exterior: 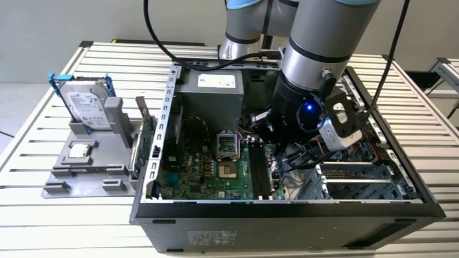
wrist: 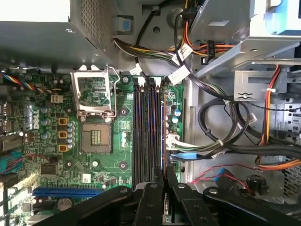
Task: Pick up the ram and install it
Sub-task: 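Insert the ram into the slot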
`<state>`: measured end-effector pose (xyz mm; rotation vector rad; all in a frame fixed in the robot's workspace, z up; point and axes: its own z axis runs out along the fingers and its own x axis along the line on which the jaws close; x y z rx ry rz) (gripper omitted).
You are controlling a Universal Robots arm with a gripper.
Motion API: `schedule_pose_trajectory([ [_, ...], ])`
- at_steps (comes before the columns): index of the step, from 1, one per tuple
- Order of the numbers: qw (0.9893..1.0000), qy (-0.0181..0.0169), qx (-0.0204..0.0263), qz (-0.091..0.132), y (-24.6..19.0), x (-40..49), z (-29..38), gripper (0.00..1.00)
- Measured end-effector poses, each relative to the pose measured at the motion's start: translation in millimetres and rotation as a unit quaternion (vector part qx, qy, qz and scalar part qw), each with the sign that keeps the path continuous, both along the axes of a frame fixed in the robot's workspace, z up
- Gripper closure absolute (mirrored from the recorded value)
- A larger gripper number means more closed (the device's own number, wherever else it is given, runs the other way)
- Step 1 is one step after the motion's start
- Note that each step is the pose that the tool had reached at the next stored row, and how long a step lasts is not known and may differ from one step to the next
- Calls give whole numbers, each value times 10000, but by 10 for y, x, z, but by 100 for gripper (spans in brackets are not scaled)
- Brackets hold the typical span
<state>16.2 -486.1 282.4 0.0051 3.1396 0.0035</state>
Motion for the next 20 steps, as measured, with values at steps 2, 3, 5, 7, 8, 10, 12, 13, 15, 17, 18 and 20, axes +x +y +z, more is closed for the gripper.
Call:
schedule_pose_trajectory([
  [2, 10000, 0, 0, 0, 5, 0, -36, 100],
  [3, 10000, 0, 0, 0, 6, 0, -50, 100],
  [5, 10000, 0, 0, 0, 8, 0, -85, 100],
  [7, 10000, 0, 0, 0, 12, 0, -123, 100],
  [8, 10000, 0, 0, 0, 13, 0, -139, 100],
  [10, 10000, 0, -1, 0, 13, 0, -152, 100],
  [12, 10000, 0, -1, 0, 13, -1, -154, 100],
  [13, 10000, 0, 0, 0, 13, -1, -155, 100],
  [15, 10000, 0, 0, 0, 14, -1, -156, 100],
  [17, 10000, 0, 0, 0, 13, -1, -156, 100],
  [18, 10000, 0, 0, 0, 13, -1, -157, 100],
  [20, 10000, 0, 1, -1, 14, -2, -229, 100],
])
